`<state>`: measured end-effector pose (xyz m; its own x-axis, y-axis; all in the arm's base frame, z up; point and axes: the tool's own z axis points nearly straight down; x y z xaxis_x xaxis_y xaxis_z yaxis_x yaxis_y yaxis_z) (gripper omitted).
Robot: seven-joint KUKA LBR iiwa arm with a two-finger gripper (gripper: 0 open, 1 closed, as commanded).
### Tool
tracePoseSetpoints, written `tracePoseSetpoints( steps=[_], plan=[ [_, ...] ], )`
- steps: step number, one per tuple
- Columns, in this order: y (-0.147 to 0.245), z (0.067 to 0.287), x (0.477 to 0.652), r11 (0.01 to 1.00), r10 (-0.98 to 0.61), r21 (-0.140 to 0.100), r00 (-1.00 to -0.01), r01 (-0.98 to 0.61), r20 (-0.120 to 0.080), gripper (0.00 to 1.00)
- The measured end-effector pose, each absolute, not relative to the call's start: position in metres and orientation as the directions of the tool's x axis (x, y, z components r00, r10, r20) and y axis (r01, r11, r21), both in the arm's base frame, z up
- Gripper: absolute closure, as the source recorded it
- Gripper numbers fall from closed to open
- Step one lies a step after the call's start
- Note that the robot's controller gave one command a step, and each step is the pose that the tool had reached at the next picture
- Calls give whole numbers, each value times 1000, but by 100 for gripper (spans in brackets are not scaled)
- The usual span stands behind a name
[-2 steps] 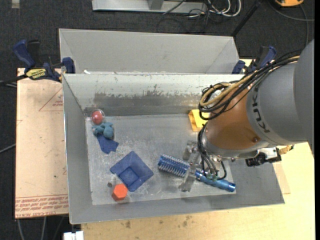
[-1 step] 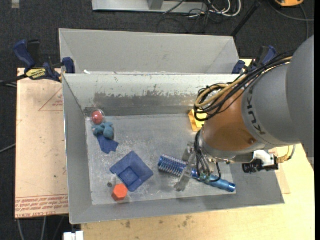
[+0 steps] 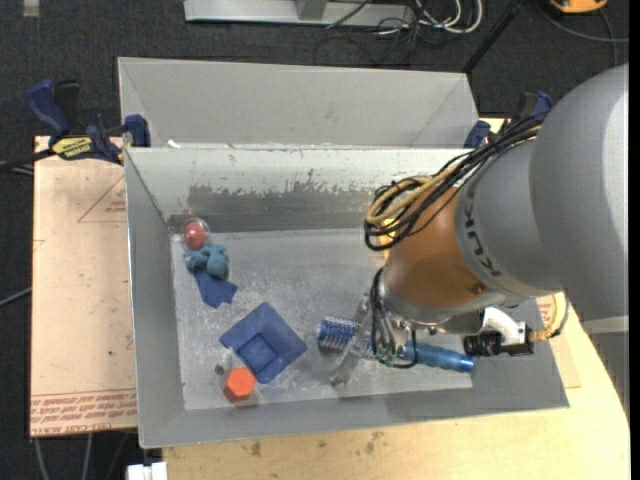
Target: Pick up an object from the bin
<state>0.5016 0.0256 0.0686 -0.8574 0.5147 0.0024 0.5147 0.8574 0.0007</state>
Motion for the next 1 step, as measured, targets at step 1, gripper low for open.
tracePoseSetpoints(
  steps=[1],
  plan=[
    [26,69,502,859,512,1,-859,512,2,0]
  ],
)
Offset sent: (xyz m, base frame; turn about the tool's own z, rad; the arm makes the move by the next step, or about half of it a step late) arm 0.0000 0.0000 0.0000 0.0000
